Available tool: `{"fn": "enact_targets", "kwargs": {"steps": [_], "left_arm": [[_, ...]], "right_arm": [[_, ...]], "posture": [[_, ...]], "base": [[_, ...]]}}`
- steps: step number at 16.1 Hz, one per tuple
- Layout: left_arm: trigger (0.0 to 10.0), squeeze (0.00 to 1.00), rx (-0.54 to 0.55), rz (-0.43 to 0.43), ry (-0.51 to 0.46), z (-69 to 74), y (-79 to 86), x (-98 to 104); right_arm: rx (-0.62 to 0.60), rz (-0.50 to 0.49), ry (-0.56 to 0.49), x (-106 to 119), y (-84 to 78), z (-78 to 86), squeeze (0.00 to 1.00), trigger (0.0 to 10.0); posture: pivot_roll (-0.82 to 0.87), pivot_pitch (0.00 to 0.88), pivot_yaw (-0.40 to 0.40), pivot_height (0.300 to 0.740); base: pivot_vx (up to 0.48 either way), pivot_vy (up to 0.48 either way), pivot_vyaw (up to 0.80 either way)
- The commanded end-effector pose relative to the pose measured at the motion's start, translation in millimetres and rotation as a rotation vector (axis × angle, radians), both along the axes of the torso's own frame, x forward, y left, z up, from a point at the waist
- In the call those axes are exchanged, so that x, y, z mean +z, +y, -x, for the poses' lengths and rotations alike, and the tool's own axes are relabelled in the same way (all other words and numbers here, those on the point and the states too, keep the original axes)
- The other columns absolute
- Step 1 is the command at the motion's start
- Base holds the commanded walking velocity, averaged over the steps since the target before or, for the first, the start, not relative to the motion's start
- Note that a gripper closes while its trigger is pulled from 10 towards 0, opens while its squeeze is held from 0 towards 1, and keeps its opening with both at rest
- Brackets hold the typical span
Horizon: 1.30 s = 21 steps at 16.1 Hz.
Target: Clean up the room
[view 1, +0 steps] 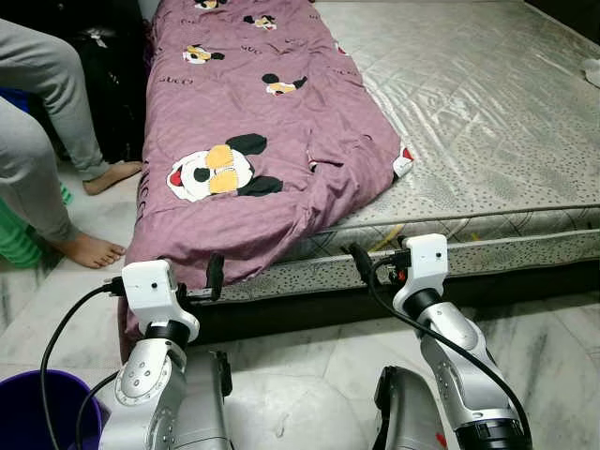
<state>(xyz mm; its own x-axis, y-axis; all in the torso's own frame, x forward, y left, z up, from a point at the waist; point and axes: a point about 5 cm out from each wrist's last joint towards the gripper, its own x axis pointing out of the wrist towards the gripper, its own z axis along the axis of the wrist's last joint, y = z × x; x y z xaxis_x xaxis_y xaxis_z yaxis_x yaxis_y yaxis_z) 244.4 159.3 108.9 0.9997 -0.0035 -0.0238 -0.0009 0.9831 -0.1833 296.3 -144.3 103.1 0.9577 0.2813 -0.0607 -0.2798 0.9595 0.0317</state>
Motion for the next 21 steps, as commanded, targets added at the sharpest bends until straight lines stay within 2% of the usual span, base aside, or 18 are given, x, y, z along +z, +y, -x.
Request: {"fn": "enact_targets", "kwargs": {"steps": [1, 13, 15, 21], "left_arm": [[10.0, 0.00, 0.000, 0.001, -0.011, 0.0, 0.2, 2], [10.0, 0.00, 0.000, 0.001, -0.011, 0.0, 0.2, 2], [10.0, 0.00, 0.070, -0.069, -0.033, 0.3, 16.0, 6], [10.0, 0.00, 0.057, -0.067, -0.034, 0.1, 14.2, 5]], "right_arm": [[-0.002, -0.007, -0.007, 2, -1.3, 0.0, 0.00, 10.0], [-0.002, -0.007, -0.007, 2, -1.3, 0.0, 0.00, 10.0], [-0.068, -0.002, -0.064, 12, -7.1, -1.0, 0.00, 10.0], [-0.063, -0.001, -0.055, 10, -6.7, -1.2, 0.00, 10.0]], "posture": [[-0.09, 0.079, -0.038, 0.518], [-0.09, 0.079, -0.038, 0.518], [-0.09, 0.082, -0.038, 0.518], [-0.09, 0.074, -0.040, 0.518]], "base": [[0.000, 0.000, 0.00], [0.000, 0.000, 0.00], [0.000, 0.000, 0.48], [0.121, 0.000, 0.07]]}}
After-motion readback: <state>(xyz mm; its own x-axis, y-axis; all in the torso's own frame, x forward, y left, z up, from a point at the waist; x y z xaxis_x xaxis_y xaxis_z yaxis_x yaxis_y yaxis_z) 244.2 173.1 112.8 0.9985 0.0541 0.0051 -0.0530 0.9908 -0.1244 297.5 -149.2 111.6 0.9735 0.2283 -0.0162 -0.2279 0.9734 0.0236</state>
